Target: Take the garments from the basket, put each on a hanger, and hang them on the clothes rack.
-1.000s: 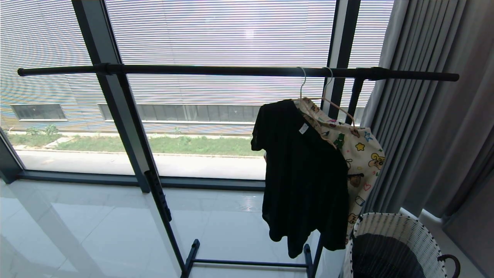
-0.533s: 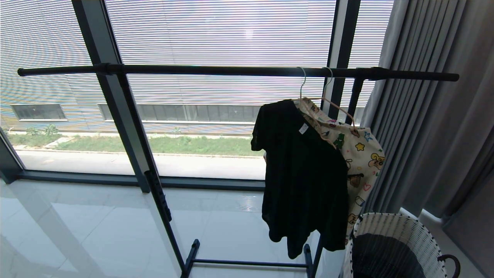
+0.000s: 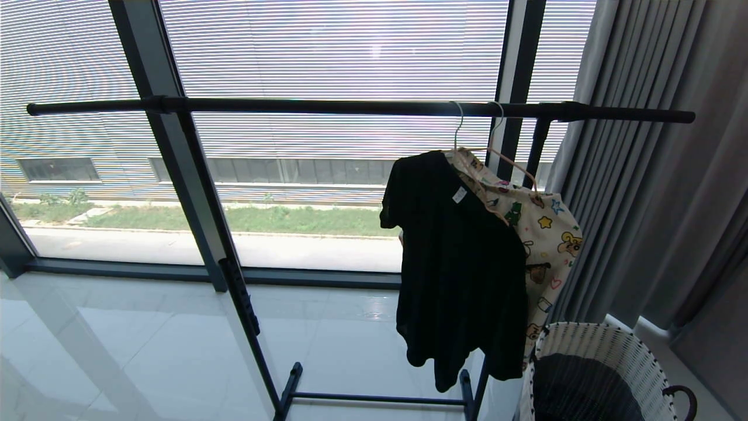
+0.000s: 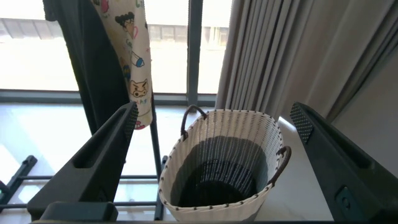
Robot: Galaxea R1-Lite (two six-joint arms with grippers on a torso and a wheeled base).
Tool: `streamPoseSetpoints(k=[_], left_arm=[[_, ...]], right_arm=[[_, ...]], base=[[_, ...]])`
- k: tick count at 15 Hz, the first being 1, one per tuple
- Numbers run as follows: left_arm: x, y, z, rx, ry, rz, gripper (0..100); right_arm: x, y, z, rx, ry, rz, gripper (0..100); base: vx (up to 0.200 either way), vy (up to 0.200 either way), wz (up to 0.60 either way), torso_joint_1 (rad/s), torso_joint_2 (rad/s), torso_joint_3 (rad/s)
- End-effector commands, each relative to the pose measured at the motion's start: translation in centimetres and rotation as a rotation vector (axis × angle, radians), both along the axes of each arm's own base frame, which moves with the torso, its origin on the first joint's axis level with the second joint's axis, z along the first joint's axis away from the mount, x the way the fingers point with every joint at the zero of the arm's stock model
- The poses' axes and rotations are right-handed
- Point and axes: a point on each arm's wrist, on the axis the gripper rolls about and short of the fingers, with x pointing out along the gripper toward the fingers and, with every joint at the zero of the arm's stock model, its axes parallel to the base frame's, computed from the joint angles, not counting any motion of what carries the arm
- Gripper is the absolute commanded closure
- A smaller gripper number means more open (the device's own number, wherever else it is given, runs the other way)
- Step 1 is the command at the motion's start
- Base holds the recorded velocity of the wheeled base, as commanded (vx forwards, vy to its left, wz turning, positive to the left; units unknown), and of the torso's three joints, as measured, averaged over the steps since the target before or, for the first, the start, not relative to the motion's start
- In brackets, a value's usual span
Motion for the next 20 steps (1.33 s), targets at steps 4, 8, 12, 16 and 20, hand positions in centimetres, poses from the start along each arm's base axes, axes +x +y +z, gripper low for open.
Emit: streamPoseSetpoints(k=[4,8,12,16,20], left_arm=[[0.4,0.0,-1.5,0.005,0.148,0.006,0],[0.6,0.0,-4.0,0.026,0.396,0.026,0],[0.6,0.0,-4.0,0.048,0.397,0.025,0],[0.6,0.0,-4.0,0.033,0.396,0.026,0],[0.6,0.0,-4.0,0.033,0.396,0.026,0]], right_arm=[[0.0,0.0,0.0,0.000,0.001,0.001,0],[0.0,0.0,0.0,0.000,0.001,0.001,0],[0.0,0.0,0.0,0.000,0.001,0.001,0],[0.0,0.0,0.0,0.000,0.001,0.001,0],[0.0,0.0,0.0,0.000,0.001,0.001,0]], base=[[0.000,0.000,0.00,0.000,0.00,0.000],[0.000,0.000,0.00,0.000,0.00,0.000],[0.000,0.000,0.00,0.000,0.00,0.000],[0.000,0.000,0.00,0.000,0.00,0.000],[-0.050,0.000,0.00,0.001,0.00,-0.001]])
